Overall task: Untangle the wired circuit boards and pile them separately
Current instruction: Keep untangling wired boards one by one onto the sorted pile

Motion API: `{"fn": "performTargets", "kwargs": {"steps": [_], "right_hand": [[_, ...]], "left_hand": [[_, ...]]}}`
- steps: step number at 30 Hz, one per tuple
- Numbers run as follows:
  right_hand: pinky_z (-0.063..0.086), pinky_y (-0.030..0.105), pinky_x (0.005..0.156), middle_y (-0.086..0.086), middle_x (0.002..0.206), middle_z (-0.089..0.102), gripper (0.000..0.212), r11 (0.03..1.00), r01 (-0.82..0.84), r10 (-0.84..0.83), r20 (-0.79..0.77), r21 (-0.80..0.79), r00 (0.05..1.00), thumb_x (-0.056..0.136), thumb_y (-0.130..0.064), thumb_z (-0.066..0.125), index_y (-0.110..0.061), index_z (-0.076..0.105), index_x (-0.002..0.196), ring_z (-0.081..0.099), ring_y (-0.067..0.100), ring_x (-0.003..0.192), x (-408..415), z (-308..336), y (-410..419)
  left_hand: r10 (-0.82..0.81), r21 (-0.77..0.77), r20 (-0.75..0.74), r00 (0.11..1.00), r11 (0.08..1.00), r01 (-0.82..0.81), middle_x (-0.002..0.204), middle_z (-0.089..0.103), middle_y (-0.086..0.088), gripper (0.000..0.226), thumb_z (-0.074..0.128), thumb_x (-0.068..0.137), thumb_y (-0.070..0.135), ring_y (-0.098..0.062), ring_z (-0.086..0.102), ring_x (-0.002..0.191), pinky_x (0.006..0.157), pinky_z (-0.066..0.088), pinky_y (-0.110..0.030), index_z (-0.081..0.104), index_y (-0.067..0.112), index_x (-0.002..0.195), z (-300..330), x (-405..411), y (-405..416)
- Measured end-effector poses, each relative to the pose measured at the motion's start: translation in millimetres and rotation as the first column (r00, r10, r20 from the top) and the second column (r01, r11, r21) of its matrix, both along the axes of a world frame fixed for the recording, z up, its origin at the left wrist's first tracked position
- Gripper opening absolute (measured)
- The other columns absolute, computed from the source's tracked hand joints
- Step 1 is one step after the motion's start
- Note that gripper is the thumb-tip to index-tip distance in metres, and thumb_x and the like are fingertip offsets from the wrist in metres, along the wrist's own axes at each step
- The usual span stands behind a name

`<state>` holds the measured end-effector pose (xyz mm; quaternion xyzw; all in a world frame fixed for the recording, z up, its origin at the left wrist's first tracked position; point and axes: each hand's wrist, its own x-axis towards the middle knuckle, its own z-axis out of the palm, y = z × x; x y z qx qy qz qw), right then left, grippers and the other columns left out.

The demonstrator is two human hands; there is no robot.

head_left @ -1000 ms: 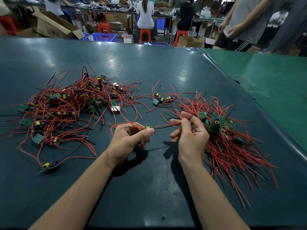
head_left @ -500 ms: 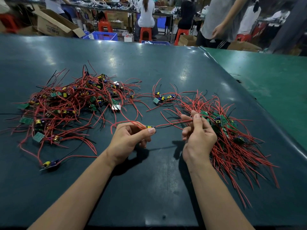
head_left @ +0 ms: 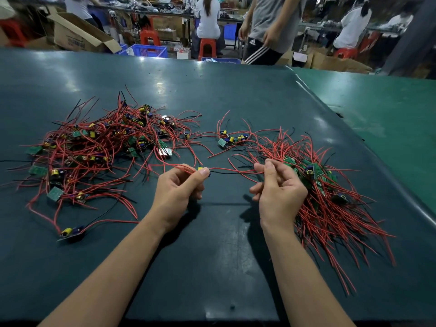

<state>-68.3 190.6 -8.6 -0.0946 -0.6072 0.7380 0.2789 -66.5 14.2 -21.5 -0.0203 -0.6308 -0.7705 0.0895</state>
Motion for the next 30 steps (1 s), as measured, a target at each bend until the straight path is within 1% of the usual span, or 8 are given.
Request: {"fn": "performTargets", "kwargs": {"steps": [3,6,10,14,17,24,27,30], "right_hand": [[0.044,0.021,0.039,-0.004,0.075,0.074,0.013,0.982,-0.058,0.045,0.074,0.182,0.996,0.094,-0.011,0.063,-0.019,0.070,0.087,0.058,0.011,0.041,3,-4,-3],[0.057,0.030,0.065,-0.004,0.081,0.073,0.007,0.946,-0.135,0.106,0.113,0.294,0.988,0.090,-0.015,0.069,-0.020,0.072,0.095,0.065,0.007,0.066,5,-4,-7],[0.048,0.016,0.067,-0.005,0.084,0.073,0.009,0.947,-0.235,0.216,0.106,0.220,0.971,0.091,-0.014,0.068,-0.022,0.073,0.094,0.065,0.001,0.075,7,1,-10],[0.047,0.019,0.051,0.002,0.067,0.067,0.016,0.839,-0.542,0.545,0.112,-0.057,0.831,0.082,-0.027,0.071,-0.013,0.077,0.088,0.056,0.011,0.053,14,7,-18],[0.041,0.018,0.046,-0.001,0.062,0.060,0.023,0.764,-0.637,0.646,0.113,-0.103,0.755,0.072,-0.038,0.070,-0.019,0.080,0.081,0.049,0.010,0.048,16,6,-24],[0.033,0.020,0.045,0.012,0.072,0.060,0.034,0.740,-0.651,0.673,0.152,-0.170,0.724,0.070,-0.043,0.075,-0.014,0.079,0.086,0.045,0.015,0.052,13,5,-19],[0.041,0.024,0.052,0.016,0.077,0.068,0.020,0.753,-0.628,0.656,0.154,-0.197,0.739,0.072,-0.029,0.076,-0.012,0.079,0.082,0.054,0.025,0.064,12,7,-18],[0.036,0.017,0.037,0.002,0.064,0.066,0.009,0.761,-0.596,0.638,0.130,-0.258,0.759,0.085,-0.012,0.069,-0.011,0.076,0.079,0.049,0.009,0.043,10,9,-16]], "left_hand": [[0.155,0.025,0.007,0.988,0.988,-0.155,0.068,0.066,0.004,0.018,0.074,0.074,0.038,-0.011,0.058,0.059,0.056,0.047,-0.024,0.068,0.021,0.075,1,-3,0],[0.156,0.145,-0.098,0.983,0.979,-0.141,0.085,0.074,-0.004,0.010,0.066,0.085,0.022,-0.016,0.069,0.079,0.076,0.056,-0.032,0.065,0.012,0.085,9,-3,-4],[0.113,0.366,-0.098,0.989,0.928,-0.070,0.062,0.063,-0.001,0.022,0.070,0.083,0.017,-0.011,0.060,0.055,0.059,0.050,-0.026,0.048,0.016,0.077,18,-4,-10],[-0.034,0.273,-0.130,0.991,0.959,0.069,0.060,0.062,0.001,0.050,0.088,0.064,0.040,-0.011,0.058,0.052,0.058,0.049,-0.024,0.056,0.013,0.091,17,-2,-9],[-0.127,0.042,-0.127,0.984,0.990,0.134,0.055,0.061,-0.001,0.038,0.089,0.058,0.043,-0.012,0.055,0.047,0.050,0.045,-0.020,0.069,0.020,0.081,11,5,1],[-0.224,-0.149,-0.072,0.972,0.966,0.212,0.049,0.052,0.000,0.034,0.088,0.059,0.022,-0.010,0.039,0.042,0.043,0.031,-0.020,0.059,0.015,0.073,10,10,8],[-0.237,-0.252,-0.080,0.968,0.945,0.210,0.057,0.063,0.001,0.031,0.081,0.066,0.024,-0.010,0.054,0.049,0.049,0.044,-0.019,0.059,0.009,0.082,11,13,11],[-0.296,-0.137,0.059,0.953,0.944,0.302,0.067,0.070,-0.010,0.033,0.071,0.076,0.029,-0.020,0.065,0.055,0.054,0.054,-0.029,0.057,0.006,0.095,15,14,13]]}}
